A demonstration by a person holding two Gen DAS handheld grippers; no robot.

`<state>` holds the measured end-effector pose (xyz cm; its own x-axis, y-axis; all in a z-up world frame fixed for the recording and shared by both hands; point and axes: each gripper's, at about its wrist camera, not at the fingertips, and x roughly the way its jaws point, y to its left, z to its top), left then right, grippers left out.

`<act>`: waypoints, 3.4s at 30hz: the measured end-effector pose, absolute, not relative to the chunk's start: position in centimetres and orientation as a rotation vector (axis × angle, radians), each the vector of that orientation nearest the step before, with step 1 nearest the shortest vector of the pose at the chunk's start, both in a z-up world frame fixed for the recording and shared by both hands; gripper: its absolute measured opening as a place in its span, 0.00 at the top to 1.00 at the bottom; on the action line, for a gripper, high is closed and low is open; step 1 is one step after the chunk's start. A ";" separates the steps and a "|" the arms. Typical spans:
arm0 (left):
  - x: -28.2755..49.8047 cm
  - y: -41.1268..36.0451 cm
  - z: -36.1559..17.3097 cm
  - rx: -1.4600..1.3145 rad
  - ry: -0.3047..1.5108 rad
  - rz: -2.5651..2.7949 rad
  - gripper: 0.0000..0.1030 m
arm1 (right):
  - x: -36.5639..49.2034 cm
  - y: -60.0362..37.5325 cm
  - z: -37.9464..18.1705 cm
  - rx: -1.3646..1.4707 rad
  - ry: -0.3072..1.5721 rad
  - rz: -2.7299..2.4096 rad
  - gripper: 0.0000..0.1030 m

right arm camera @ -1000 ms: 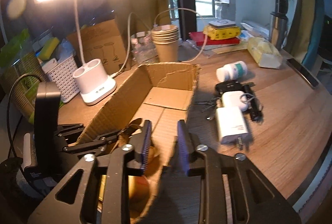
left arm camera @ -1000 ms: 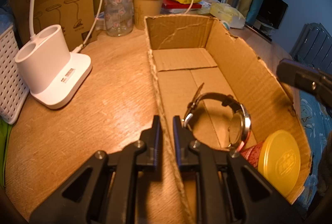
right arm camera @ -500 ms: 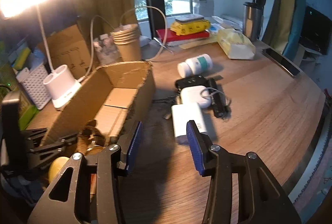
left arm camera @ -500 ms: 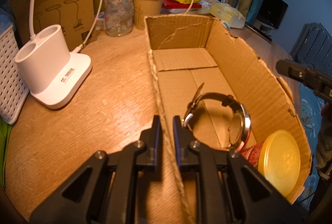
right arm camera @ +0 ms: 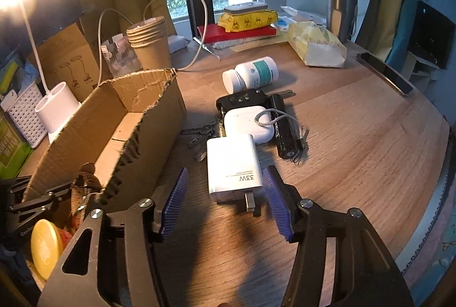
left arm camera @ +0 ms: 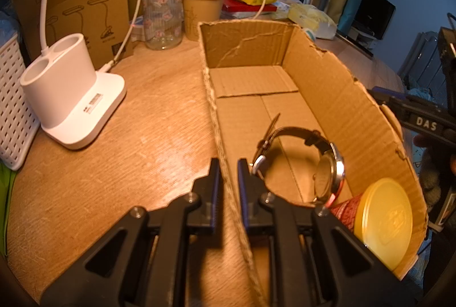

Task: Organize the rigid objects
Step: 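Move the right gripper to the white charger and grasp it, then lift the white charger with the right gripper and lower it into the box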

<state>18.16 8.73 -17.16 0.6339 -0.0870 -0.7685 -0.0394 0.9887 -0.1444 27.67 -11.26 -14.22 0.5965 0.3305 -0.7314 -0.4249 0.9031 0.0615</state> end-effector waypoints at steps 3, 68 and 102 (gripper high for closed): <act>18.2 8.7 -17.2 -0.153 0.885 -0.027 0.87 | 28.4 -11.2 -14.8 -0.130 0.831 0.434 0.42; 18.2 8.7 -17.2 -0.156 0.885 -0.034 0.87 | 24.8 -9.4 -11.6 -0.185 0.747 0.480 0.52; 18.2 8.7 -17.2 -0.156 0.885 -0.034 0.87 | 20.5 -2.8 -11.3 -0.165 0.797 0.649 0.52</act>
<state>18.22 8.66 -17.19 0.6336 -0.0938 -0.7680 -0.0350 0.9881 -0.1495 20.45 -2.82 -11.31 0.5180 0.4777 -0.7096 -0.5980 0.7953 0.0989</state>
